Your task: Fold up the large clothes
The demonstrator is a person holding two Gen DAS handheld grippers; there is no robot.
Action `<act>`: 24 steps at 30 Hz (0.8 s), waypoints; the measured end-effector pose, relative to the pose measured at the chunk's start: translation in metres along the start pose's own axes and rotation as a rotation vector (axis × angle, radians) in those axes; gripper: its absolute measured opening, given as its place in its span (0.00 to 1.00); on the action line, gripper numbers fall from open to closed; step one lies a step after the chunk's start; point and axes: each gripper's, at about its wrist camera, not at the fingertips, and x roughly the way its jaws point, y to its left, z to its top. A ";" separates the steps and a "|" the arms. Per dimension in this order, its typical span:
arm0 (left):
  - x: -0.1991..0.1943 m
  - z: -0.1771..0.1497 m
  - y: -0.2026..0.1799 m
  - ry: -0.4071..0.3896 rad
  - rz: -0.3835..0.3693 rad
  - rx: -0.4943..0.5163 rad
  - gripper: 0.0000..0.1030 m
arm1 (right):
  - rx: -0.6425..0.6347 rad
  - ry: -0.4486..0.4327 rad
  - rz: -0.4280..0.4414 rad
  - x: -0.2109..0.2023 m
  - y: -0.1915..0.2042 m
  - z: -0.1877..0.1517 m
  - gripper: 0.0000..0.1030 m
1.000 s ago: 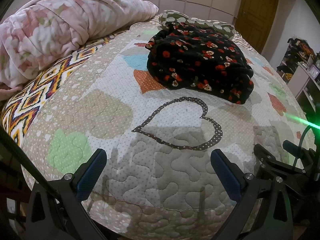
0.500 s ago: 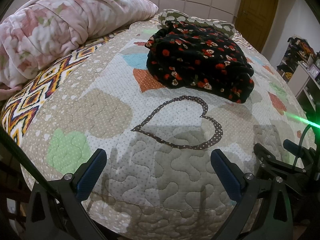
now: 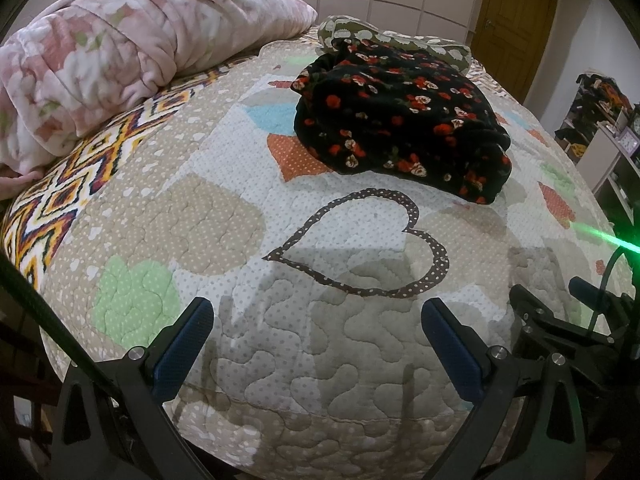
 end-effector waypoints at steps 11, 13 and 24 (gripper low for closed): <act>0.008 0.015 0.021 -0.013 0.039 -0.017 1.00 | -0.086 0.004 -0.023 0.005 0.014 0.018 0.83; 0.009 0.018 0.026 -0.012 0.047 -0.025 1.00 | -0.096 0.000 -0.017 0.006 0.018 0.022 0.83; 0.019 0.022 0.022 0.004 0.029 -0.007 1.00 | -0.082 -0.021 0.003 0.005 0.020 0.026 0.83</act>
